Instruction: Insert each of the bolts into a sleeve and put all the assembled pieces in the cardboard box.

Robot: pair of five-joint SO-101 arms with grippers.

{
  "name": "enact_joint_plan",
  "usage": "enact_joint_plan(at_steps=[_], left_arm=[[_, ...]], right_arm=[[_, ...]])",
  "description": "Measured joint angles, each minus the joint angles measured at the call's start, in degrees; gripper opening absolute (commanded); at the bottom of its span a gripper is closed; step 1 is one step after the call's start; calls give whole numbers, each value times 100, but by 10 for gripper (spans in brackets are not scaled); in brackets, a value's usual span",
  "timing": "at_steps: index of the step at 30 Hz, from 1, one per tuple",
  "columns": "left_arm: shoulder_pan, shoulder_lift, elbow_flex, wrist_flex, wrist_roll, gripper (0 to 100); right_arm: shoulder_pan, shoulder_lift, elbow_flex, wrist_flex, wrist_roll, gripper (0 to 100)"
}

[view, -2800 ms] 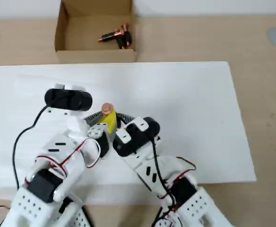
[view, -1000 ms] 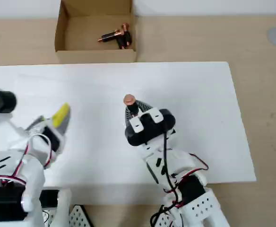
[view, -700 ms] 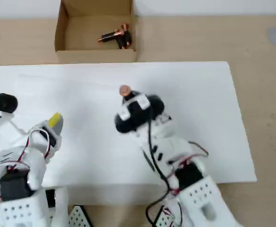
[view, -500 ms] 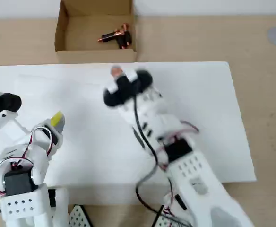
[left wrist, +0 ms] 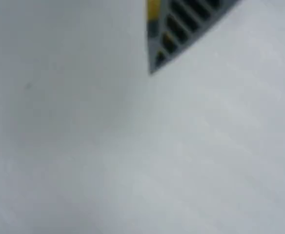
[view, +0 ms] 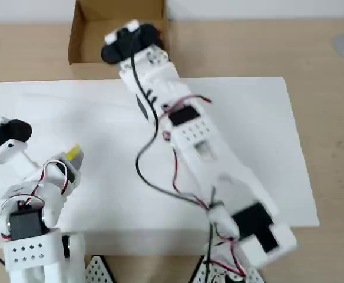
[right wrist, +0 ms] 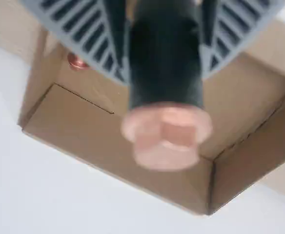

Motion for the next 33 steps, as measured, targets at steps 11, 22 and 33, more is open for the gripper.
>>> enact_joint_plan(at_steps=[11, 22, 33], left_arm=[[-18, 0, 114, -35, 0, 250], [-18, 0, 114, -35, 0, 249], [-18, 0, 114, -35, 0, 247]], right_arm=[[281, 3033, -3235, 18, -211, 10], [598, 5618, -6892, 1275, -897, 10], [756, 7305, -9134, 2119, -923, 10]])
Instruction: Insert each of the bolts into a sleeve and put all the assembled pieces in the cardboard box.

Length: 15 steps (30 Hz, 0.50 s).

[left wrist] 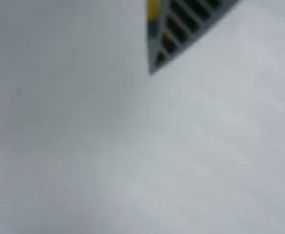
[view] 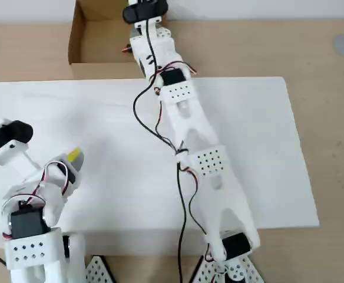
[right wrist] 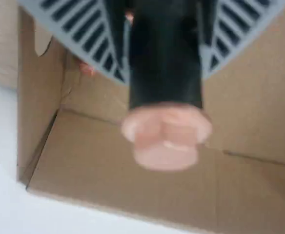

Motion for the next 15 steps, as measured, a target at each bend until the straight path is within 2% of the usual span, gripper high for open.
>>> enact_joint_plan(at_steps=[8, 13, 15], left_arm=[[0, 0, 0, 0, 0, 247], [0, 0, 0, 0, 0, 250], [0, 0, 0, 0, 0, 250]], right_arm=[[0, 220, -97, 18, 0, 14], [0, 246, -97, 18, 44, 150], [0, 237, -105, 18, 53, 163]])
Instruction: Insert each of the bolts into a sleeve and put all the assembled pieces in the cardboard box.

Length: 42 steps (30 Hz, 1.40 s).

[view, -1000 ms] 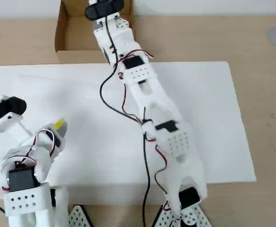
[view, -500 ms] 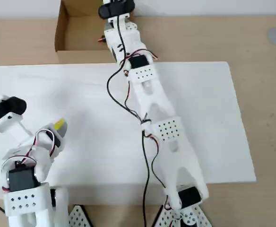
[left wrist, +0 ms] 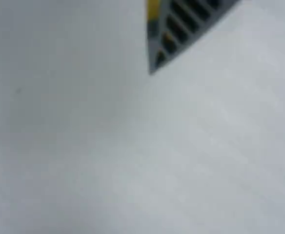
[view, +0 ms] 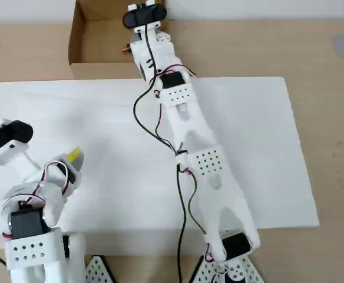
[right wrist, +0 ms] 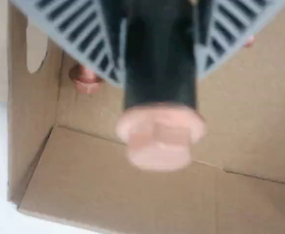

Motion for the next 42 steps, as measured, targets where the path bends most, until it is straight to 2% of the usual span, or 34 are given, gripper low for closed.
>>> enact_joint_plan(at_steps=[14, 23, 26, 29, 33, 36, 42], left_arm=[[0, 0, 0, 0, 0, 249], [0, 0, 0, 0, -9, 247], [0, 0, 0, 0, -9, 247], [0, 0, 193, 0, -9, 236], [0, 0, 413, 9, -9, 104], [9, -167, 413, 176, -9, 46], [9, -1371, 202, 484, -105, 42]], right_arm=[[0, -9, -79, 26, 62, 165], [70, -9, -431, 589, 62, 165], [79, -9, -1002, 1292, 62, 164], [79, -18, -1679, 2426, 62, 164], [79, -123, -1855, 4053, -193, 143], [79, -765, -1855, 5301, -404, 22], [79, -2637, -1908, 7095, -580, 12]])
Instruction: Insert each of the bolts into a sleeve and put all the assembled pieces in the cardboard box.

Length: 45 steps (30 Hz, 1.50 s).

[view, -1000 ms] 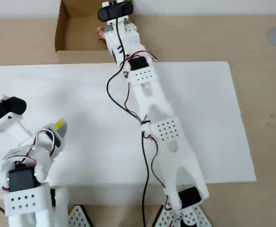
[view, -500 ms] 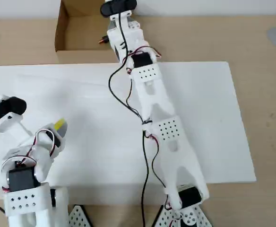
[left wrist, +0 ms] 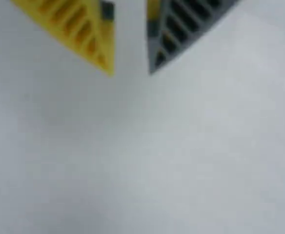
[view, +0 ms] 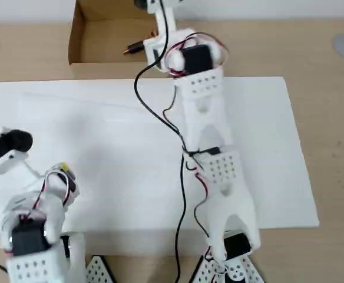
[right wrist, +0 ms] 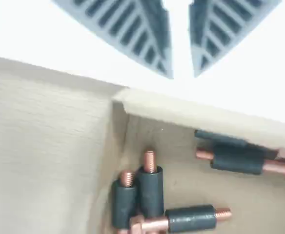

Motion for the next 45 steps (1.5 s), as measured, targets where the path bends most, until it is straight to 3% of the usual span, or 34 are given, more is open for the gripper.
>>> enact_joint_plan(at_steps=[6, 12, 16, 24, 29, 37, 41, 45], left_arm=[[475, -1187, 44, 352, -862, 11], [589, -1257, 53, 554, -993, 11], [589, -1257, 53, 554, -993, 11], [589, -1257, 53, 554, -1029, 11], [589, -1257, 202, 554, -1029, 12], [589, -1257, 800, 484, -1029, 12], [589, -1257, 1099, 484, -1029, 12], [589, -1257, 1521, 484, -1029, 12]], right_arm=[[79, -1556, -26, 738, 0, 12], [149, -2796, 26, 747, 123, 12], [149, -3824, 932, 756, 360, 12], [149, -7200, 6259, 633, 237, 12], [571, -9925, 10013, -809, 492, 12], [1125, -13653, 15604, -4035, 932, 12], [1169, -15007, 17600, -4862, 932, 12], [1178, -15288, 18505, -5099, 932, 12]])
